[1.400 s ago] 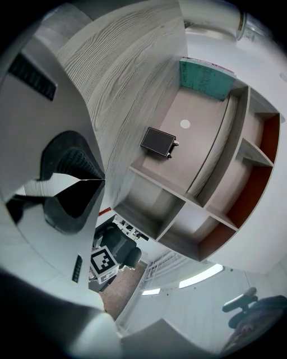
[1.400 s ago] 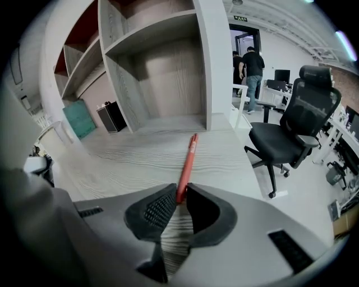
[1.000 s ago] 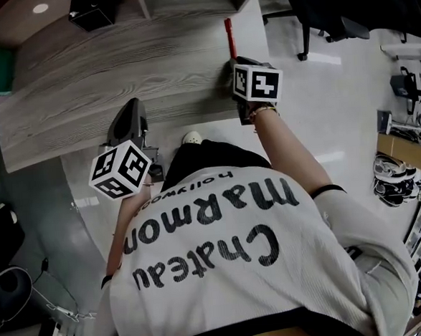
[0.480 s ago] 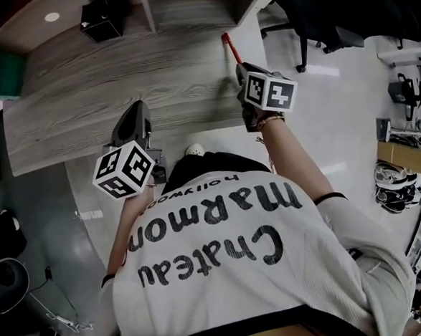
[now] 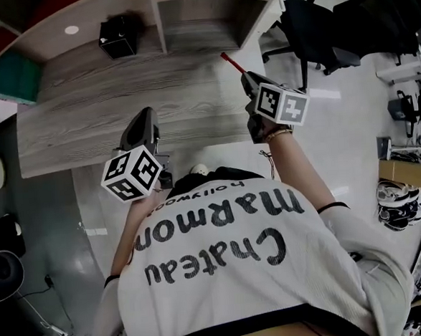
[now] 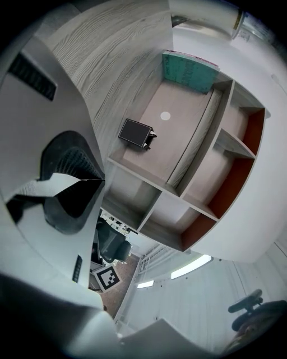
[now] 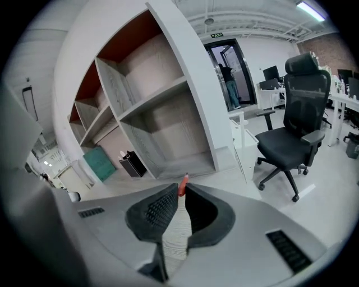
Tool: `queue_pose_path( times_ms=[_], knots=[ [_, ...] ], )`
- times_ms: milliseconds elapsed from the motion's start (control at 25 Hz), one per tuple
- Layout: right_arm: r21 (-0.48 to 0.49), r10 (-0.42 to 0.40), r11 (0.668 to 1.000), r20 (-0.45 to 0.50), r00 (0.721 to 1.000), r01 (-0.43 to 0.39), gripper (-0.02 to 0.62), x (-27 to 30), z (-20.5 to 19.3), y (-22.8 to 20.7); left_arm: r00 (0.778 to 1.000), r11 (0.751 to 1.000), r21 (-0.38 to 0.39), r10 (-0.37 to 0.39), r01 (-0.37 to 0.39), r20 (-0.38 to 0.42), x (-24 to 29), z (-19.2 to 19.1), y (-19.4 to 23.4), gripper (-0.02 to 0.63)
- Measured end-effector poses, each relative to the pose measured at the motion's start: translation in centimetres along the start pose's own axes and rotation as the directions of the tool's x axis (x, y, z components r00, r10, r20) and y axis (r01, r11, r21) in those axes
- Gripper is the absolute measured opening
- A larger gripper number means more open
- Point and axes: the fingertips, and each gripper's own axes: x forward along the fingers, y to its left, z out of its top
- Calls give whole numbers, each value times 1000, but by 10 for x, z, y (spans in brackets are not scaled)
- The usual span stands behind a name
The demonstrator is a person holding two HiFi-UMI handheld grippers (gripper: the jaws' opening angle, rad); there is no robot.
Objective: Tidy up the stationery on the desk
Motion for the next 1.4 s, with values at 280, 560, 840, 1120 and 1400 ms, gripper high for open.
queue_pose_path(
  times_ms=[280, 560, 840, 1120, 1400],
  knots=[
    [-25, 140, 990, 55, 989, -139, 51, -10, 32, 50, 997, 1000, -5, 19, -18, 72, -7, 21, 1, 17],
    [-11, 331, 943, 118, 936, -332, 51, -27, 73, 100, 991, 999, 8, 43, -44, 130, -9, 37, -1, 17],
    [-31, 498, 867, 125, 858, -498, 51, -48, 95, 127, 977, 997, 1, 78, -80, 197, -16, 50, -19, 17],
    [-94, 576, 816, 69, 814, -570, 51, -46, 102, 133, 962, 991, 3, 130, -135, 242, -21, 60, -39, 17],
    [-103, 622, 780, 21, 782, -618, 51, -30, 86, 138, 943, 979, -12, 200, -205, 265, -28, 46, -32, 17]
  ],
)
